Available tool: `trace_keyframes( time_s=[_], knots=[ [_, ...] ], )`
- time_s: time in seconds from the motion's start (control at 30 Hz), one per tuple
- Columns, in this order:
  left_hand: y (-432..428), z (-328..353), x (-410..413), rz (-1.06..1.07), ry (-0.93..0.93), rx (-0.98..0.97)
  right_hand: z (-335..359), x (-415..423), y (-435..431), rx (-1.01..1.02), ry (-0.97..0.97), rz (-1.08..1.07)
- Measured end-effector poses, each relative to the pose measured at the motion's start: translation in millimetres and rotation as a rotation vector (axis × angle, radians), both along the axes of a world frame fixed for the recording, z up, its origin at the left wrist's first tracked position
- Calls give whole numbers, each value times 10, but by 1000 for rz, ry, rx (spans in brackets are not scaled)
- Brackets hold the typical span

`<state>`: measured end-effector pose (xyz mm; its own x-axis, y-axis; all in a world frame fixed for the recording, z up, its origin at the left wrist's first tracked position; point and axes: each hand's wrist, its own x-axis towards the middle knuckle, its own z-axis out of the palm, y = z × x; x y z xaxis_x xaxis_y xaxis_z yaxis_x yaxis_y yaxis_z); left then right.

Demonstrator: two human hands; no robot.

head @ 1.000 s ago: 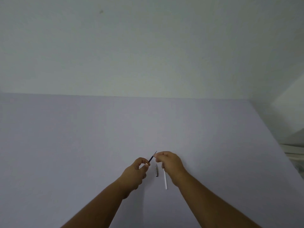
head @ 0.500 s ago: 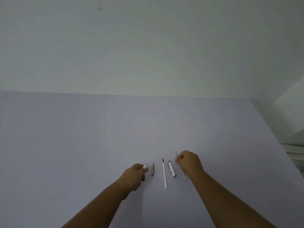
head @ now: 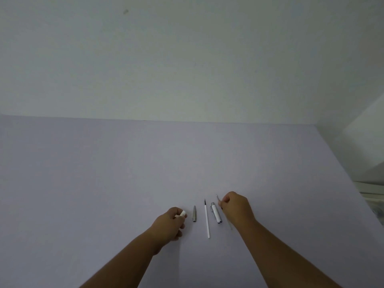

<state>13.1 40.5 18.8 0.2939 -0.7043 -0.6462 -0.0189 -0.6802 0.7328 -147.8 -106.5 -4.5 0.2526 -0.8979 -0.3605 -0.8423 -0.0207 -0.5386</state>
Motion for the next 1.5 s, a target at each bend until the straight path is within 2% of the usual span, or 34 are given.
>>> trace_keyframes(
  time_s=[0.17, 0.3, 0.47, 0.6, 0.73, 0.8, 1.03, 1.17, 1.33, 1.5],
  knots=[
    [29, -9, 16, -11, -60, -29, 100, 123, 139, -137, 93, 156],
    [49, -2, 22, -18, -112, -36, 21, 267, 368, -87, 302, 394],
    [92, 10, 40, -27, -158, -29, -43, 333, 510, -53, 354, 339],
    [143, 20, 45, -45, -187, -51, 111, 369, 516, -51, 189, 155],
    [143, 53, 16, -68, -220, -72, 316, 369, 429, -28, -302, -75],
    [123, 82, -6, -64, -225, -87, 404, 383, 418, 20, -443, -102],
    [55, 200, -84, -61, -224, -144, 458, 366, 516, 85, -554, -47],
    [15, 259, -84, -40, -197, -194, 478, 335, 549, 137, -553, 19],
    [-11, 273, -80, -54, -215, -203, 579, 294, 457, 123, -717, -100],
    [-62, 291, -95, -36, -211, -232, 594, 286, 443, 141, -609, 87]
  ],
)
